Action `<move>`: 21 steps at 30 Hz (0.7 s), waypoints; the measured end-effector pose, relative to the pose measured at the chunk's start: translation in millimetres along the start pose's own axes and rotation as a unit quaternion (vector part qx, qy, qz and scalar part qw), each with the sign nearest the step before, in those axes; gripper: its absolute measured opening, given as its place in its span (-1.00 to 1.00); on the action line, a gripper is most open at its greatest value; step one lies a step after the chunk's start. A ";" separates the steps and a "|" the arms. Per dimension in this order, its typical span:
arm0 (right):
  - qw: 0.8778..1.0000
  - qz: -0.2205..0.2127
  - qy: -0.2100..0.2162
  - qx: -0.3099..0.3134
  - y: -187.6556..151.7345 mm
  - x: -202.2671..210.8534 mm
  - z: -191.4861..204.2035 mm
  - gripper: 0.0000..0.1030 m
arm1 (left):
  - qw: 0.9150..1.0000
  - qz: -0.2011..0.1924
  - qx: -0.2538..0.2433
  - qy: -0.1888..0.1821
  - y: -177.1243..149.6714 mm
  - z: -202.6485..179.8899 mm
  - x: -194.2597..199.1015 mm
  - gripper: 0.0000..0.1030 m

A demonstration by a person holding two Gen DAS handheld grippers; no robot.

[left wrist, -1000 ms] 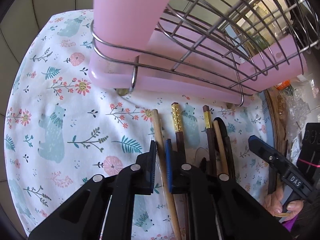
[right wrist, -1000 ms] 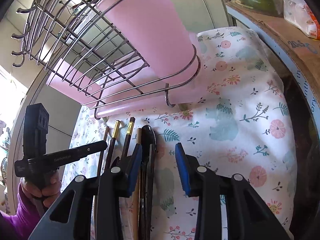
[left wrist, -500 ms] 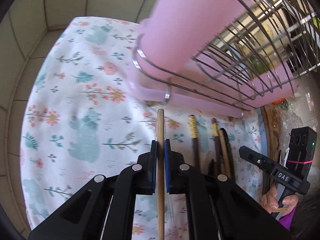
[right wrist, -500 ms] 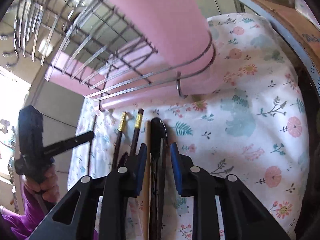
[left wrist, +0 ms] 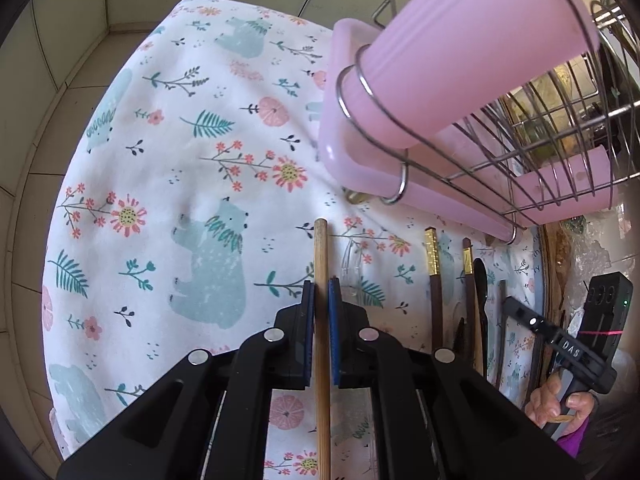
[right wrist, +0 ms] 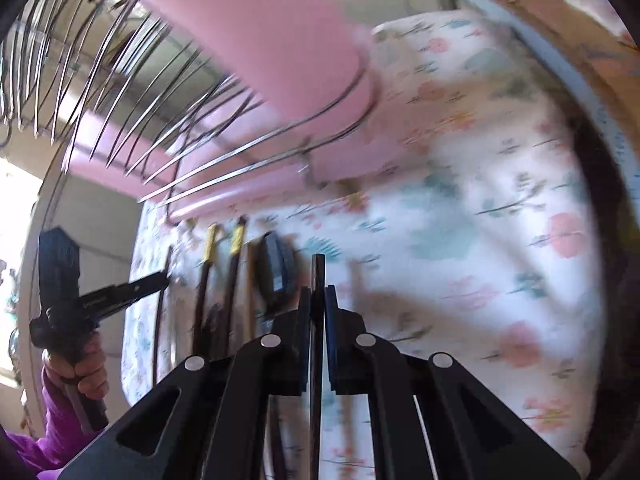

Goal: Organize utensils
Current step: 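Lower and grasp a wooden chopstick with the left tool while the right tool grasps a dark chopstick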

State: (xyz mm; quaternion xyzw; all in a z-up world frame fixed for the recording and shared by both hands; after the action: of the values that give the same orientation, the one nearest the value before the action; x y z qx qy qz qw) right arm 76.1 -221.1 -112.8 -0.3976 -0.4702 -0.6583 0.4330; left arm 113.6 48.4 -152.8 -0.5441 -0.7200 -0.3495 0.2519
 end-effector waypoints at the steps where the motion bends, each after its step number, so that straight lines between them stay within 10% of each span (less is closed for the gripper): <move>1: 1.000 -0.005 -0.011 -0.002 1.2 1.6 -3.6 -0.88 | 1.000 0.001 0.001 0.000 0.3 0.3 0.4 -0.88; 21: 0.998 0.037 -0.037 0.035 10.8 -19.1 -14.3 -0.69 | 0.995 0.035 -0.030 0.088 17.4 13.4 22.2 -0.84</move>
State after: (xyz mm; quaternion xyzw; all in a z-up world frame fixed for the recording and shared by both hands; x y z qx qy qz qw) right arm 90.6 -233.1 -131.1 -0.4232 -0.4939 -0.6099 0.4528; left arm 124.3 75.2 -140.7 -0.5432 -0.6647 -0.4088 0.3097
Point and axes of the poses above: each gripper's, at about its wrist camera, not at the fingertips, and x roughly against the way its jaws point, z to its left, y to its top, the point moved 4 cm from there along -x, roughly the way its jaws point, and after that the axes turned 15 degrees about -y, right-handed, at the moved point
